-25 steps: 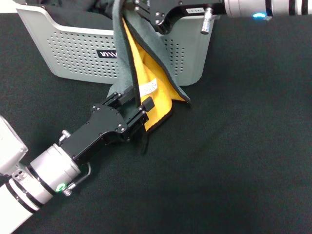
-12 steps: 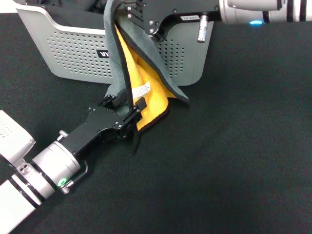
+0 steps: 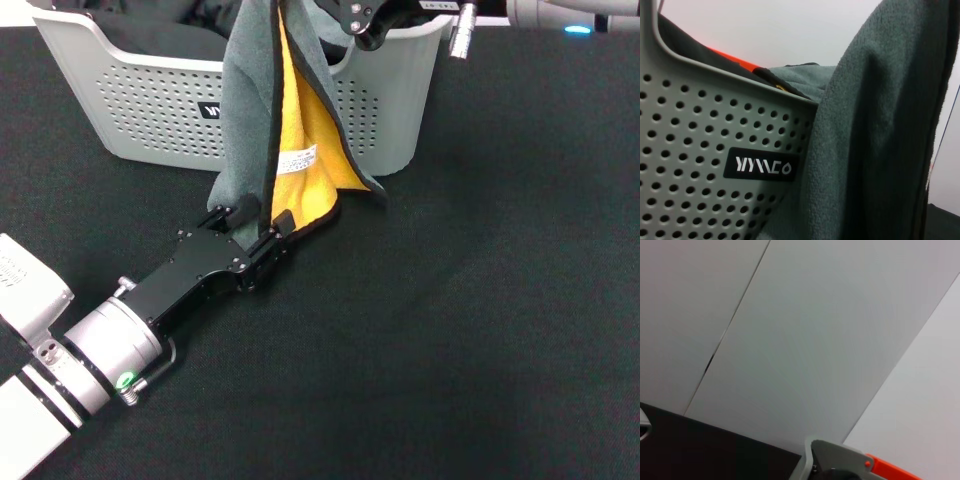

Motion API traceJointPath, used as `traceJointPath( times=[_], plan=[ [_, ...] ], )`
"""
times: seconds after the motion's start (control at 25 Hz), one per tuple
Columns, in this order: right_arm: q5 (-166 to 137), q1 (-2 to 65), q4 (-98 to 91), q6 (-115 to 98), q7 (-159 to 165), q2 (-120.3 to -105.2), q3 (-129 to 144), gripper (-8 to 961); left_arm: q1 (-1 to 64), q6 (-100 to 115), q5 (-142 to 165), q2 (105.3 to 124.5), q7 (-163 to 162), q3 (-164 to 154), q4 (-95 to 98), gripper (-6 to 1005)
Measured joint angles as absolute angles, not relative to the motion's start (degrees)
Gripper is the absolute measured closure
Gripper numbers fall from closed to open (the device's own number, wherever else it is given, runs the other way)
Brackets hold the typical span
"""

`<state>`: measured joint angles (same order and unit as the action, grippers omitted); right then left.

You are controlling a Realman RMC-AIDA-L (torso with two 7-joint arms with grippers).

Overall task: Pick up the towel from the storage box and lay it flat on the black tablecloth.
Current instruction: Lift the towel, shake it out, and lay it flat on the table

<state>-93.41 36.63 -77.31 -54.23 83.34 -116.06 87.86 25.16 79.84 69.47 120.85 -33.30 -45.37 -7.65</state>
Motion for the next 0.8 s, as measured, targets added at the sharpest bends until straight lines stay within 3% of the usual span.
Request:
traceJointPath(
  times=[0.8],
  plan=[
    [-92.9, 34.6, -77.4, -54.0, 82.6, -116.09, 85.0, 941, 23.8, 80.2, 69.9, 120.67, -33.3, -45.5, -7.3, 520]
  ],
)
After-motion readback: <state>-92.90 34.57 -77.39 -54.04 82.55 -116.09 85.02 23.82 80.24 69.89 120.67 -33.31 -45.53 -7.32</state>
